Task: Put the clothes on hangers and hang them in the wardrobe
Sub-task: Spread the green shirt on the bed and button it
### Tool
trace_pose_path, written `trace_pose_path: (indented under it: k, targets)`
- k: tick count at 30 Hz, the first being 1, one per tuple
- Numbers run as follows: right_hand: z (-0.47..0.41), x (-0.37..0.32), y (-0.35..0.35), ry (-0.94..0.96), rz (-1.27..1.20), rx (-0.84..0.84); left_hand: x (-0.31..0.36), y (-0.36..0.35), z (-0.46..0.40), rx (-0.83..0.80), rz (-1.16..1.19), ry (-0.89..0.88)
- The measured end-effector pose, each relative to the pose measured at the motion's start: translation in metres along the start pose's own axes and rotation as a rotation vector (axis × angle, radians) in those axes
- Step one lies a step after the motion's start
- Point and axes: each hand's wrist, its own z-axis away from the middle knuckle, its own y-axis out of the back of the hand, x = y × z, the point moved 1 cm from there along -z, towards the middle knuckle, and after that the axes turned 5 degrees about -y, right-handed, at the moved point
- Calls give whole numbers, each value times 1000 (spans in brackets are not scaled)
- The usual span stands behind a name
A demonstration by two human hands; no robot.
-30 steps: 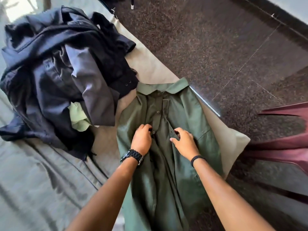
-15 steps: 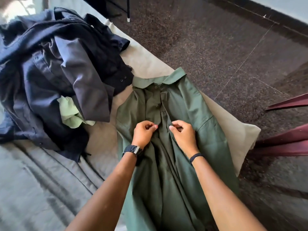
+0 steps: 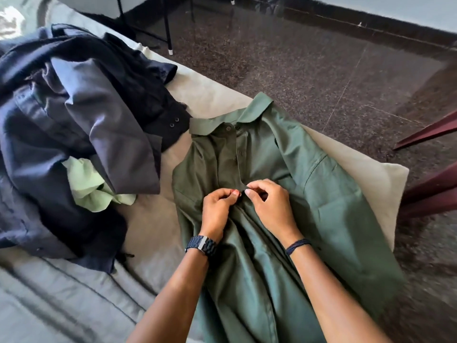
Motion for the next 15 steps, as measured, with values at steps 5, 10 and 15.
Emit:
trace_pose_path:
  k: [5,10,15]
  targets:
    - [8,-7,-5,-78,30,5,0,0,-1,-30,29,-14]
    - [14,-17,-7,-196,12,88,10,-2,1,-50,74,7]
    - [18,-24,-2,-278,-84,85,17,-6,4,-42,49,40]
